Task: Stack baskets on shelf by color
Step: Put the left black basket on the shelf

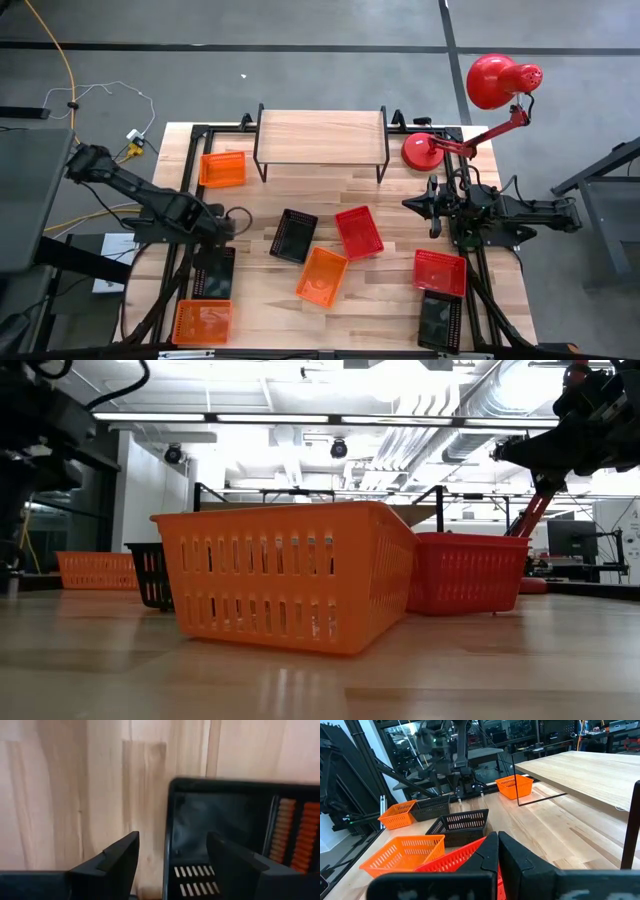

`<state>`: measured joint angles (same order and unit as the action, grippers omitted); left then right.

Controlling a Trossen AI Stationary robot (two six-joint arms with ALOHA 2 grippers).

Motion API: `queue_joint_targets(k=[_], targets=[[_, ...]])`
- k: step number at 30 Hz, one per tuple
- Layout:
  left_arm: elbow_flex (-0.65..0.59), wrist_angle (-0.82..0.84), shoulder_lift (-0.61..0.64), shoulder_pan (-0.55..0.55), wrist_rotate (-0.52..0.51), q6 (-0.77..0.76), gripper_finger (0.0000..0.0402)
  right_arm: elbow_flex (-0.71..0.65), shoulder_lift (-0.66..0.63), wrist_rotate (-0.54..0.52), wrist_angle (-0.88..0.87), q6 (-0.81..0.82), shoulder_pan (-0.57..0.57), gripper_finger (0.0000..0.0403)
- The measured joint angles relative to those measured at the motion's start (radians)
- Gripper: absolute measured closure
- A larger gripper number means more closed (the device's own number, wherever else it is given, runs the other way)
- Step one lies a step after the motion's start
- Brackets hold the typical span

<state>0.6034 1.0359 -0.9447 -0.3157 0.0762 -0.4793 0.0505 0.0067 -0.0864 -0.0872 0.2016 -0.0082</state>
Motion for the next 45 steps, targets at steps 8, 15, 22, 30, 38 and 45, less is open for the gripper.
queue_joint_targets(k=[8, 15, 22, 30, 38, 45], targets=[[-0.041, -0.077, -0.105, -0.067, -0.051, -0.064, 0.0181, 0.000, 0.000, 0.000, 0.000, 0.000, 0.000, 0.0402], [-0.054, -0.124, -0.180, -0.078, -0.062, -0.088, 0.0190, 0.000, 0.000, 0.000, 0.000, 0.000, 0.000, 0.0402], [-0.052, -0.121, -0.230, -0.078, -0.046, -0.006, 0.0328, 0.000, 0.000, 0.000, 0.000, 0.000, 0.000, 0.0402], [0.118, 0.034, -0.166, -0.009, -0.136, 0.059, 0.0398, 0.000, 0.000, 0.000, 0.000, 0.000, 0.000, 0.0402], [0.535, 0.290, -0.120, 0.184, -0.232, 0.284, 0.0401, 0.000, 0.000, 0.000, 0.000, 0.000, 0.000, 0.0402], [0.997, 0.383, -0.312, 0.447, -0.285, 0.638, 0.0401, 0.000, 0.000, 0.000, 0.000, 0.000, 0.000, 0.0402]])
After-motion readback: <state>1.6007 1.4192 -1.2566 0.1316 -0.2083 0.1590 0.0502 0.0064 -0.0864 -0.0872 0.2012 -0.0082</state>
